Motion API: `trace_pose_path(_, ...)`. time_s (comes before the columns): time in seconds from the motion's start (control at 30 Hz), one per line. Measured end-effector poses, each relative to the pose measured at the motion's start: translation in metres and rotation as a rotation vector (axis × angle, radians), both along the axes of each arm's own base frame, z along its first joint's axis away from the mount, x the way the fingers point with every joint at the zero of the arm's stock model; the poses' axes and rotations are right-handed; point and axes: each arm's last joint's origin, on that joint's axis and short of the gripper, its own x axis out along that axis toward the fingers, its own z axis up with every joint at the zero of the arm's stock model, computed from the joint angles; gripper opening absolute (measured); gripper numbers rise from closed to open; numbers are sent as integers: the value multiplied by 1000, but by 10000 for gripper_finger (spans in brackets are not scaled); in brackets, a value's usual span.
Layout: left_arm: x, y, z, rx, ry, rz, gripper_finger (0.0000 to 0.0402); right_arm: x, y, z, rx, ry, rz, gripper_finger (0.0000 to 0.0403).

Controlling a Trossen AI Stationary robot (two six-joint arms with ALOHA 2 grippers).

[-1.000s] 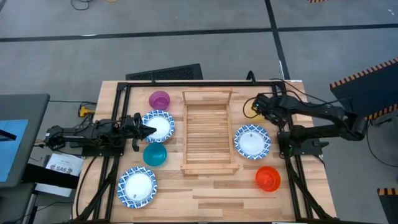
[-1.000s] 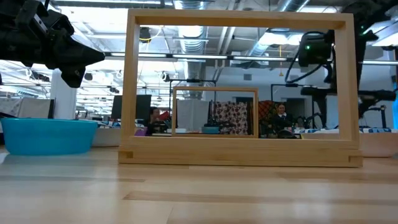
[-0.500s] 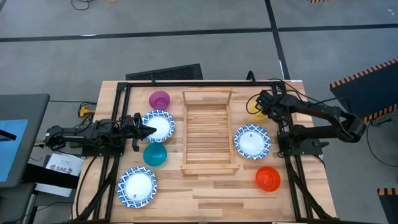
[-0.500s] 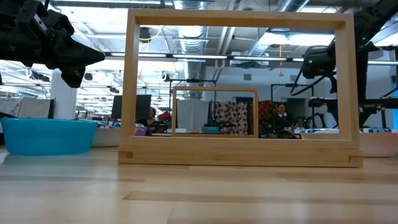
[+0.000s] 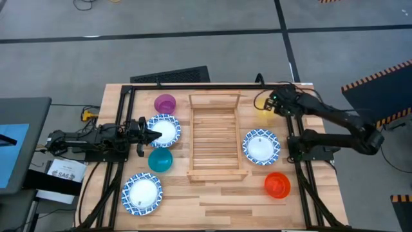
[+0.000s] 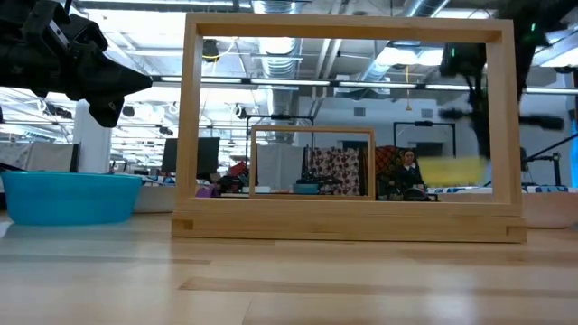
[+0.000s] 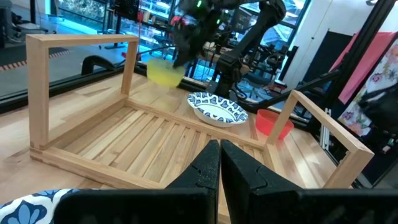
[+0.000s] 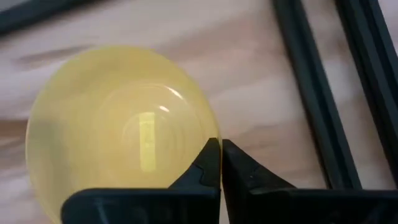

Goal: Place and stack bowls onto a shelf
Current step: Put the yellow bowl on the shelf

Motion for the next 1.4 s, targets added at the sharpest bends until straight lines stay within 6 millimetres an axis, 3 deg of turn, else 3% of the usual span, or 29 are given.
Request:
trace_pose_path(0.13,0,0,0,0,0,-1,0,7,10,41,-57,-66,226,21)
trace_pose_path(0.27,0,0,0,0,0,0,0,19,30,61,13,-145,464,21)
trace_pose_path(0.4,0,0,0,0,0,0,0,46,57,58,84,-205,589,21)
trace_pose_path(0.63,0,0,0,0,0,0,0,124,89,36,-1,-367,567,21)
trace_pose_path(0.73,0,0,0,0,0,-1,0,154,86,16,-16,-403,525,21)
trace_pose_path(0.87,0,0,0,0,0,0,0,178,69,-6,-8,-349,425,21)
trace_pose_path(1.23,0,0,0,0,0,0,0,218,27,-25,11,-199,326,21)
trace_pose_path(1.4,0,0,0,0,0,0,0,220,12,-37,50,-74,288,21)
